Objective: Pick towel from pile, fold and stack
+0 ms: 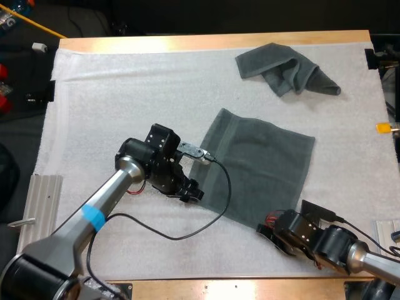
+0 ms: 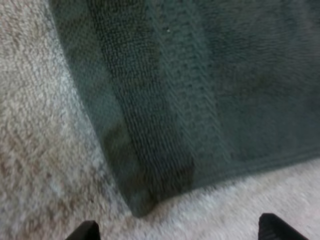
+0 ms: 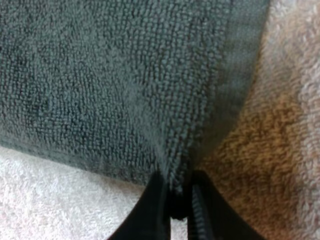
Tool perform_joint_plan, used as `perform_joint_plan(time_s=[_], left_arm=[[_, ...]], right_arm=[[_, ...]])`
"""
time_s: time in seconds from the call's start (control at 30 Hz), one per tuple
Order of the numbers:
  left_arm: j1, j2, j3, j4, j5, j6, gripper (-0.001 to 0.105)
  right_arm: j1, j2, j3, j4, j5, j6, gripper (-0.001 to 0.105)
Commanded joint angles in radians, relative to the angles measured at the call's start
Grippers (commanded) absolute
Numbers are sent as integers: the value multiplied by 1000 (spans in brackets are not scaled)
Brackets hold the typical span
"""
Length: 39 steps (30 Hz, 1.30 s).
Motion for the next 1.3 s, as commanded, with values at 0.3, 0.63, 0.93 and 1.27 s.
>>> perform_joint_plan(time_s=[0.3,0.63,0.93,1.27], left_arm=[[1,101,0,-43,8,1,61],[1,169,0,-69,36,5,59],[1,195,0,-81,86,2,43],[1,212,0,-52,86,4,0]], right_arm=[[-1,-9,4,10,11,-9,0],[-1,-9,4,10,11,-9,0],[-1,-9,4,10,11,-9,0],[-1,-9,4,10,11,-11,0]])
